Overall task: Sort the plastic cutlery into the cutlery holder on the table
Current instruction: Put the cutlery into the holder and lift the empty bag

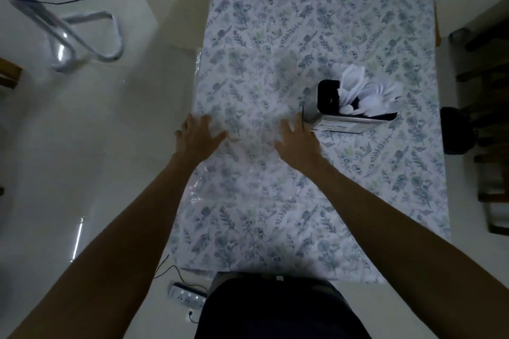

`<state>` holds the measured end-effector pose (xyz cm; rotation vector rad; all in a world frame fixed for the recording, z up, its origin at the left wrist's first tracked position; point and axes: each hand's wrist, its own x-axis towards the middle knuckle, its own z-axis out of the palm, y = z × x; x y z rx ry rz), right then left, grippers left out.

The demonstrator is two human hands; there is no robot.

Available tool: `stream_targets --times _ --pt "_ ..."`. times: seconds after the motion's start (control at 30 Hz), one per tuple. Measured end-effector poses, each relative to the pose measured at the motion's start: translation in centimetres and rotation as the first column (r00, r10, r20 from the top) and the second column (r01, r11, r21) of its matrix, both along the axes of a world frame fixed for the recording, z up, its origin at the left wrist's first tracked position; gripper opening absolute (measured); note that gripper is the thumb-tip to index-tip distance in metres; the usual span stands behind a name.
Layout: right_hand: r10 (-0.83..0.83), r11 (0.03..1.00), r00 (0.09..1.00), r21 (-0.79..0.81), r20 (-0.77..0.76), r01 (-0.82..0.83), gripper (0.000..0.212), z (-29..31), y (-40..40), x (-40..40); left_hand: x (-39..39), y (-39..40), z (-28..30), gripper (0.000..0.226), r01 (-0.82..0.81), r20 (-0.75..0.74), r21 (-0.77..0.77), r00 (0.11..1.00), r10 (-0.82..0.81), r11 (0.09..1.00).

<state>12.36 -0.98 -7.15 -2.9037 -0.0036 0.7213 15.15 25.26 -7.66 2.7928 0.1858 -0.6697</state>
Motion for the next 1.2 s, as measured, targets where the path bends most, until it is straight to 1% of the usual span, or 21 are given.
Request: stream_targets --times 0.13,0.23,0.33,0.37,0.43,0.5,0.53,0.63,0.7,0.77,0.8,0.83,0.87,0.93,0.97,1.0,1.07,1.1,1.13,1.17,1.2 --pt "-0.250 0.963 0.962 0.133 0.106 0.236 0.046 -0.1 2.0 1.9 2.1 0.6 -0.4 0.045 -0.142 0.081 -0.161 0.984 0.156 0.977" --pt "-0.404 0.906 0.910 0.177 0.095 0.384 0.050 0.1 3.1 2.3 3.0 2.1 -1.1 0.027 -0.263 0.135 -0.344 0.936 0.325 0.901" --pt "-0.577 0.796 0.817 0.241 0.022 0.556 0.060 0.4 3.5 1.3 2.7 3.6 -1.5 0.023 -0.485 0.023 -0.490 0.824 0.567 0.725" --pt "-0.636 0.745 0.772 0.248 -0.017 0.619 0.061 0.3 3.5 0.6 2.3 4.2 -1.8 0.022 -0.525 -0.040 -0.531 0.800 0.599 0.665" --pt "-0.733 0.623 0.675 0.315 -0.084 0.716 0.052 0.1 3.5 -0.7 1.4 5.2 -2.4 0.019 -0.572 -0.167 -0.620 0.765 0.622 0.537" --pt "-0.763 0.552 0.636 0.396 -0.114 0.733 0.040 -0.1 3.1 -1.5 0.8 5.9 -2.2 0.019 -0.603 -0.259 -0.674 0.734 0.628 0.427" --pt "-0.762 0.534 0.633 0.420 -0.135 0.733 0.035 -0.1 2.7 -1.7 0.4 6.3 -1.9 0.020 -0.605 -0.289 -0.691 0.732 0.617 0.395" --pt "-0.741 0.472 0.623 0.467 -0.249 0.748 0.041 1.5 1.7 -2.0 -0.6 6.9 0.0 0.019 -0.548 -0.278 -0.740 0.776 0.566 0.390" --pt "-0.694 0.454 0.669 0.560 -0.266 0.693 0.053 3.8 1.2 -1.9 -0.4 7.7 2.1 0.018 -0.513 -0.230 -0.789 0.758 0.610 0.339" --pt "-0.628 0.448 0.755 0.707 -0.187 0.548 0.060 6.9 0.8 -1.3 0.4 8.5 5.1 0.017 -0.473 -0.201 -0.837 0.735 0.647 0.276" --pt "-0.591 0.451 0.795 0.764 -0.133 0.462 0.058 8.6 0.6 -0.9 0.8 8.7 6.9 0.019 -0.441 -0.182 -0.857 0.743 0.644 0.268" --pt "-0.561 0.458 0.823 0.798 -0.084 0.393 0.053 10.4 0.3 -0.4 1.0 8.9 9.0 0.025 -0.402 -0.151 -0.872 0.763 0.628 0.279" --pt "-0.542 0.464 0.839 0.816 -0.048 0.346 0.046 12.3 0.0 0.0 1.1 9.2 11.4 0.029 -0.357 -0.104 -0.876 0.796 0.597 0.323" --pt "-0.509 0.470 0.861 0.836 -0.005 0.283 0.035 16.1 -1.4 0.3 0.6 9.5 16.2 0.035 -0.217 0.048 -0.833 0.888 0.457 0.509" --pt "-0.473 0.483 0.881 0.841 0.015 0.245 0.035 18.0 -2.2 0.1 0.3 9.5 18.4 0.043 -0.136 0.118 -0.799 0.920 0.375 0.586" --pt "-0.420 0.524 0.906 0.828 0.048 0.199 0.039 19.8 -3.0 -0.4 -0.2 9.3 20.3 0.050 -0.077 0.161 -0.771 0.937 0.311 0.633" --pt "-0.314 0.676 0.934 0.731 0.169 0.095 0.044 22.0 -4.1 -1.8 -1.3 8.4 23.0 0.049 0.023 0.289 -0.628 0.935 0.205 0.778" --pt "-0.264 0.752 0.931 0.659 0.254 0.033 0.041 22.5 -4.5 -2.5 -1.9 7.9 23.8 0.040 0.067 0.376 -0.496 0.916 0.144 0.866" --pt "-0.221 0.802 0.915 0.596 0.337 -0.026 0.035 23.0 -5.0 -3.2 -2.4 7.5 24.6 0.029 0.102 0.459 -0.382 0.884 0.092 0.918" --pt "-0.198 0.819 0.896 0.569 0.397 -0.071 0.028 23.4 -5.6 -3.9 -2.9 7.0 25.4 0.022 0.118 0.523 -0.320 0.849 0.072 0.940" --pt "-0.202 0.812 0.885 0.577 0.419 -0.087 0.023 24.1 -6.4 -4.5 -3.6 6.6 26.2 0.016 0.136 0.572 -0.313 0.817 0.072 0.940"
